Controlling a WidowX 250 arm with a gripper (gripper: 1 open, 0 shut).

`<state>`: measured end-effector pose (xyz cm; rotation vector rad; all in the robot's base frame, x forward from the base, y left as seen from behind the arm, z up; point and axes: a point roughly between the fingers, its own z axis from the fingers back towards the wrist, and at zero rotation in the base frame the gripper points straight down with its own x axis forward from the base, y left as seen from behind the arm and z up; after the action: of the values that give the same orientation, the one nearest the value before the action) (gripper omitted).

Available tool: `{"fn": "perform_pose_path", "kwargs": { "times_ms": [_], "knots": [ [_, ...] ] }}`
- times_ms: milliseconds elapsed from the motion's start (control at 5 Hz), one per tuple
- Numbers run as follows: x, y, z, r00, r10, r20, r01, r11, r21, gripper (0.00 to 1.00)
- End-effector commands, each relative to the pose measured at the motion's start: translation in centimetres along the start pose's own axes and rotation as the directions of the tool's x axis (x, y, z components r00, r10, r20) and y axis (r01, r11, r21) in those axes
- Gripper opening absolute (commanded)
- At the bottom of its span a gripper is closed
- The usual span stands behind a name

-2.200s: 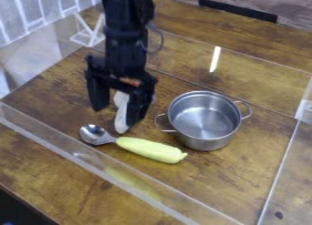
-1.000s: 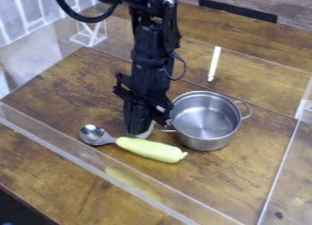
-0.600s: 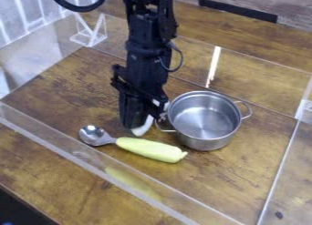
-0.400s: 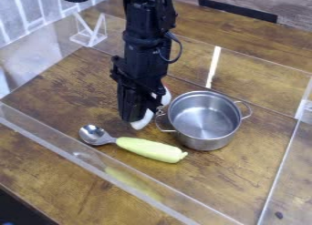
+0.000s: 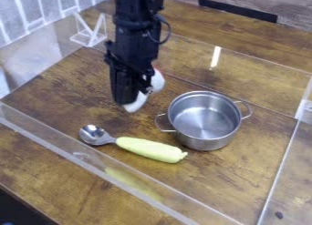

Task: Put the mushroom in the silver pot

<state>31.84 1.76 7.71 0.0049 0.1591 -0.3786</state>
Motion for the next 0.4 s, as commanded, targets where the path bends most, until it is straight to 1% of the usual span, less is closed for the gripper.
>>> {"fn": "perform_pose_path", "kwargs": {
  "times_ms": [0,200],
  "knots": [
    [0.7,2.0,0.8,0.998,0.052,0.045,-0.052,0.999,0.008,0.0],
    [0.5,3.5,1.7,0.998,0.053,0.032,-0.053,0.999,-0.006,0.0]
  ]
}}
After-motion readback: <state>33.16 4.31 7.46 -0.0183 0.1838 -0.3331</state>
